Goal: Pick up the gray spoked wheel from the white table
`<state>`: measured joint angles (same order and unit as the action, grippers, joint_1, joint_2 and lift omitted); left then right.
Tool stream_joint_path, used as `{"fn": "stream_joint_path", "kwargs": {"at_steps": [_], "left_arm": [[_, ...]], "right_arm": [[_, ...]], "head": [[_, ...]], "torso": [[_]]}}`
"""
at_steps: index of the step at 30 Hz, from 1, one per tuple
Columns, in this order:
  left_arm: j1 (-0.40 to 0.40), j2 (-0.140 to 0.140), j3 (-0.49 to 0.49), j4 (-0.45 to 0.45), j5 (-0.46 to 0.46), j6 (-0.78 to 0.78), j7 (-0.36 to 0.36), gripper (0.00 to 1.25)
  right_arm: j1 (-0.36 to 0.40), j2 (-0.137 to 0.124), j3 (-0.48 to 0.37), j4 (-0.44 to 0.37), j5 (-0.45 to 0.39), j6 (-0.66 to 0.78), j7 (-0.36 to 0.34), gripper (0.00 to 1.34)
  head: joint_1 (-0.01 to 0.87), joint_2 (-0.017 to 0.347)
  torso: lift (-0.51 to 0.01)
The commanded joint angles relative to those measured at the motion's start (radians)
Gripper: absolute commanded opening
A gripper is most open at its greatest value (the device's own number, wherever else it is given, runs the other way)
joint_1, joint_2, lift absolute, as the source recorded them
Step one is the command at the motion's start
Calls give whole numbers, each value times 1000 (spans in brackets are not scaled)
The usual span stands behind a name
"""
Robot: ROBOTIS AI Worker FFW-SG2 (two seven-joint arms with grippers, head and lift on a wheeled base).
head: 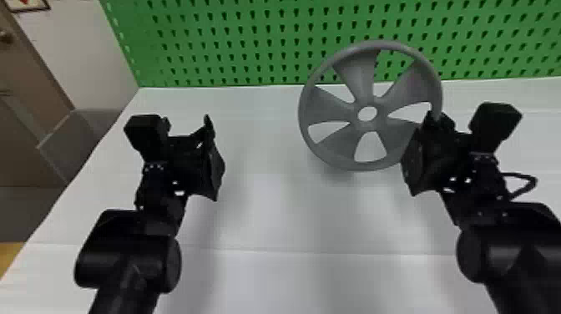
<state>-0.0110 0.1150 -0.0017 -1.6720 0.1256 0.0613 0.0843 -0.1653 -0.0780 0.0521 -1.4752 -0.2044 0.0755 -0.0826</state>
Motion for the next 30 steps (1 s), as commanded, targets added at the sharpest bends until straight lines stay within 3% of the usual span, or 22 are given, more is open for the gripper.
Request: {"fn": "stream_joint_path", "kwargs": {"at_steps": [1, 9, 30], "left_arm": [[3, 0, -1, 0, 2, -9, -6, 888], [5, 0, -4, 0, 5, -9, -12, 888], [3, -1, -3, 0, 0, -9, -12, 888]], "right_arm": [[4, 4, -6, 30, -24, -54, 6, 221], [9, 7, -1, 90, -29, -203, 15, 221], [10, -11, 2, 91, 53, -209, 29, 221]], "head": [[779, 149], [779, 149], [779, 149]], "torso": [[-64], [-64], [-64]]}}
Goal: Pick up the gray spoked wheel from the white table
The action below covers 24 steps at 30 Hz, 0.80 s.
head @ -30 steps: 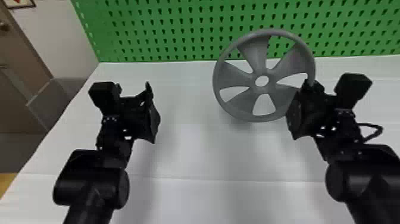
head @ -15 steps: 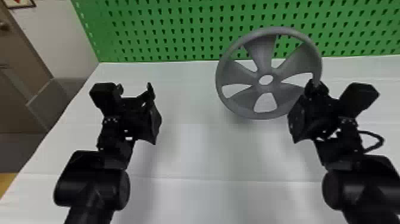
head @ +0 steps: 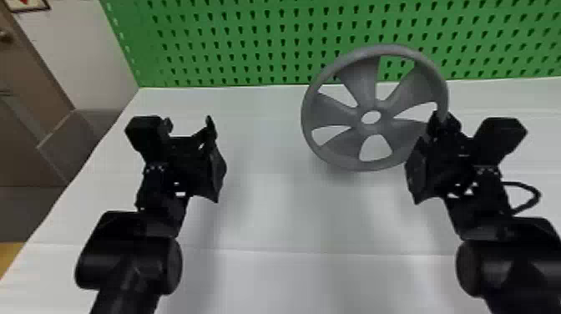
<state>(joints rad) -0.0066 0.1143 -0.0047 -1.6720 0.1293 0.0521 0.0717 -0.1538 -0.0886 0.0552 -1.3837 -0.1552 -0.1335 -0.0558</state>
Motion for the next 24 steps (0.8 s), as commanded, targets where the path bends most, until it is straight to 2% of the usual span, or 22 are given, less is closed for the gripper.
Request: {"fn": "stream_joint_path", "kwargs": {"at_steps": [1, 17, 24], "left_arm": [[-1, -1, 0, 0, -3, 2, 0, 888], [2, -1, 0, 8, -11, 2, 0, 888], [7, -4, 3, 8, -19, 0, 30, 888]], "right_arm": [[-1, -2, -3, 0, 3, 0, 4, 221], [-3, -5, 3, 0, 17, 2, 8, 221], [-4, -5, 3, 0, 17, 3, 8, 221]], "head": [[779, 149], [779, 149], [779, 149]], "torso": [[-64], [-64], [-64]]}}
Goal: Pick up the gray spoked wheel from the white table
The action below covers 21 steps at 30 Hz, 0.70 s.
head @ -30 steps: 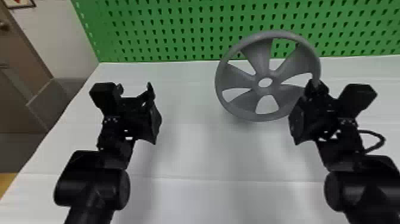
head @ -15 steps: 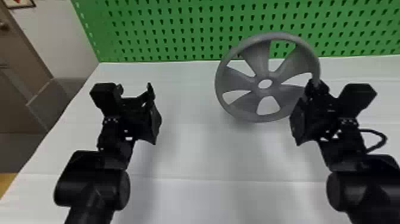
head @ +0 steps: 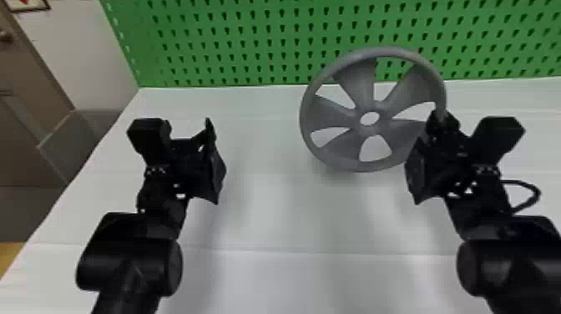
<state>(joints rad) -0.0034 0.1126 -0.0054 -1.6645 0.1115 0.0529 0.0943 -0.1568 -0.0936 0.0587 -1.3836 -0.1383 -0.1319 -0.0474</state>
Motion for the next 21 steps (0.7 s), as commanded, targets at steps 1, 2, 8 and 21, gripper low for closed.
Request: {"fn": "stream_joint_path", "kwargs": {"at_steps": [1, 2, 8, 21], "left_arm": [[6, -2, 8, 0, -1, -1, 10, 888], [8, -2, 12, 0, -1, -1, 12, 888], [19, -7, 35, 0, -1, -15, 16, 888], [31, -8, 53, 0, -1, -19, 16, 888]], "right_arm": [[-1, 0, 1, 0, 0, 1, 0, 222], [-3, 0, 1, 0, 2, 1, 0, 221], [-3, 2, 4, 0, 9, 5, 0, 222], [-3, 3, -7, 0, 13, 5, 0, 222]], "head": [[779, 149], [779, 149], [779, 149], [779, 149]], "torso": [[-64], [-64], [-64], [-64]]}}
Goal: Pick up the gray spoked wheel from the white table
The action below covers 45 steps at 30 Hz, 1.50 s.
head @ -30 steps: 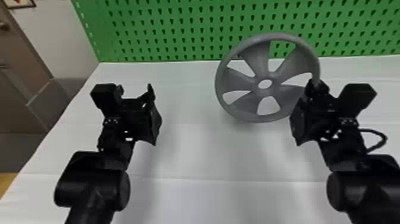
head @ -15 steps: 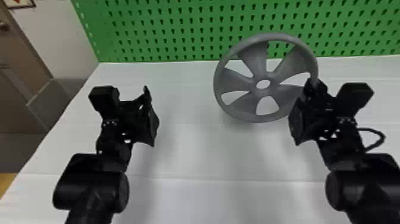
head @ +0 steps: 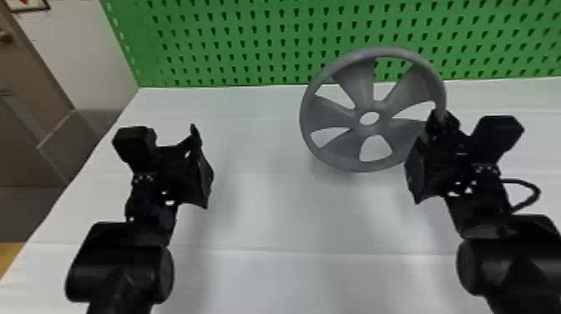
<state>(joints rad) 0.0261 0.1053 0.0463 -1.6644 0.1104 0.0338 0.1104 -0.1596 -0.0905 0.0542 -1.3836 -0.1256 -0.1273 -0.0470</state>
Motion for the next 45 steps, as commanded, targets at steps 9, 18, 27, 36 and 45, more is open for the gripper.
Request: {"fn": "stream_joint_path", "kwargs": {"at_steps": [9, 18, 27, 36, 45], "left_arm": [[3, -1, 3, 0, -3, -2, 2, 888], [3, -2, 4, 0, -3, -2, 2, 888], [-2, -4, -3, 5, -5, -2, 3, 888], [-8, -7, -3, 5, -1, -2, 3, 888], [-8, -7, -3, 6, -1, -2, 3, 888]], "right_arm": [[0, 0, -2, 0, 1, 0, -1, 222], [2, 2, -4, 0, 0, 0, -1, 222], [2, 5, -7, 0, 0, 0, 1, 222], [2, 6, -5, 0, 1, 0, 1, 222], [2, 6, -5, 0, -5, 0, 1, 222]], "head": [[779, 149], [779, 149], [779, 149], [779, 147], [779, 149]], "torso": [[-64], [-64], [-64], [-64], [-64]]}}
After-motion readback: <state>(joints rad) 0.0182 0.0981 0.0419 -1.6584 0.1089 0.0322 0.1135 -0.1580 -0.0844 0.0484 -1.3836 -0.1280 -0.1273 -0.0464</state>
